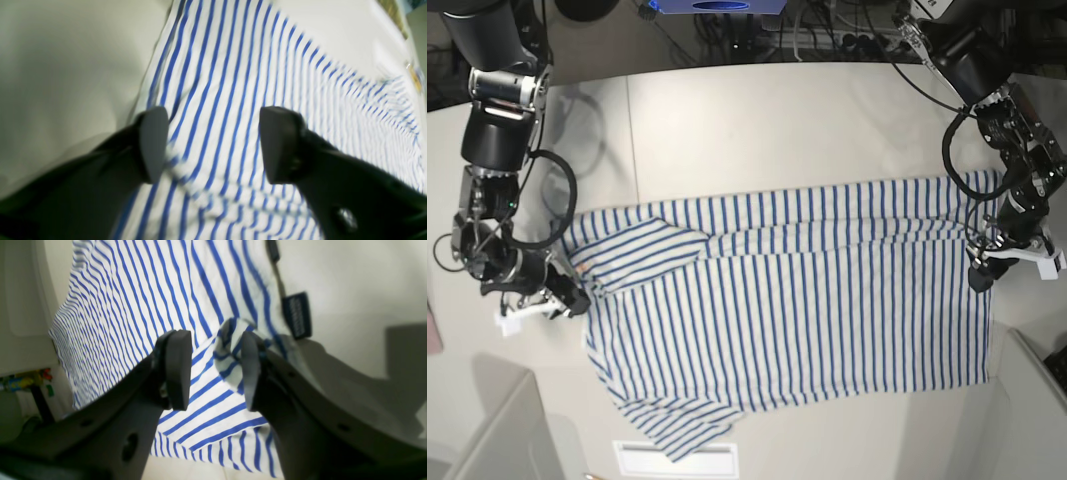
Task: Fold the T-shirt properly
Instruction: 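Regrasp the shirt's collar-side edge with both grippers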
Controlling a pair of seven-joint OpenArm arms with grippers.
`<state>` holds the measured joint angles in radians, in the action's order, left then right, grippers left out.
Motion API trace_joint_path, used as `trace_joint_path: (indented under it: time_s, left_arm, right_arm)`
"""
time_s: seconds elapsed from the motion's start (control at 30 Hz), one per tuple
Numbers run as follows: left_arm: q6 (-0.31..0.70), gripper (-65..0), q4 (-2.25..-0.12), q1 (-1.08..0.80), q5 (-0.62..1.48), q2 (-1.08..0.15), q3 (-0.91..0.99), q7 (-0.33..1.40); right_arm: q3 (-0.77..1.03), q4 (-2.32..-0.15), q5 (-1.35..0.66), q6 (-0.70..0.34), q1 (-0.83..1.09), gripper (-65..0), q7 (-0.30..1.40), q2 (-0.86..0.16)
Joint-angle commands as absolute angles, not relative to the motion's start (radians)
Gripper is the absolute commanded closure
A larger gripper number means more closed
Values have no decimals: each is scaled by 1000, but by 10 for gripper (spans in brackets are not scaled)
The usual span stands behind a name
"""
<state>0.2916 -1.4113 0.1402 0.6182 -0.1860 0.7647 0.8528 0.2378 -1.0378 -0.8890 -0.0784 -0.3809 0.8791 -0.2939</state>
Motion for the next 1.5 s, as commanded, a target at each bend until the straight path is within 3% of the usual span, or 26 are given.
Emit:
trace_joint_path:
  time_s: [0.0, 0.2, 0.37, 0.47, 0.6, 0.8, 1.17, 1.47]
  left_arm:
    - [300, -495, -1417, 166, 630, -202, 766, 837]
    - [305, -520, -1564, 90, 641, -194, 797, 840]
    - [306, -518, -1672, -30, 796, -143, 963, 842]
    - [306, -518, -1670, -125, 964, -147, 1007, 843]
    - [305, -517, -1681, -231, 1095, -147, 1010, 840]
    - [308, -517, -1653, -312, 1107, -145, 1006, 839]
    - [306, -517, -1455, -268, 1102, -153, 1001, 839]
    - [306, -517, -1408, -163, 901, -145, 1001, 839]
  right_arm:
    - [266, -1087, -914, -84, -381, -234, 858, -308]
    - [506, -1429, -908, -68, -189, -219, 840, -242]
    - [605, -1667, -909, 104, -51, -207, 840, -185]
    - [621, -1730, -915, 147, 4, -228, 846, -162]
    - [622, -1738, -915, 153, 48, -330, 848, -120]
    - [622, -1736, -917, 153, 133, -398, 840, -8]
    - [622, -1621, -911, 151, 137, -398, 780, 39]
    - [622, -1515, -909, 151, 107, -398, 740, 31]
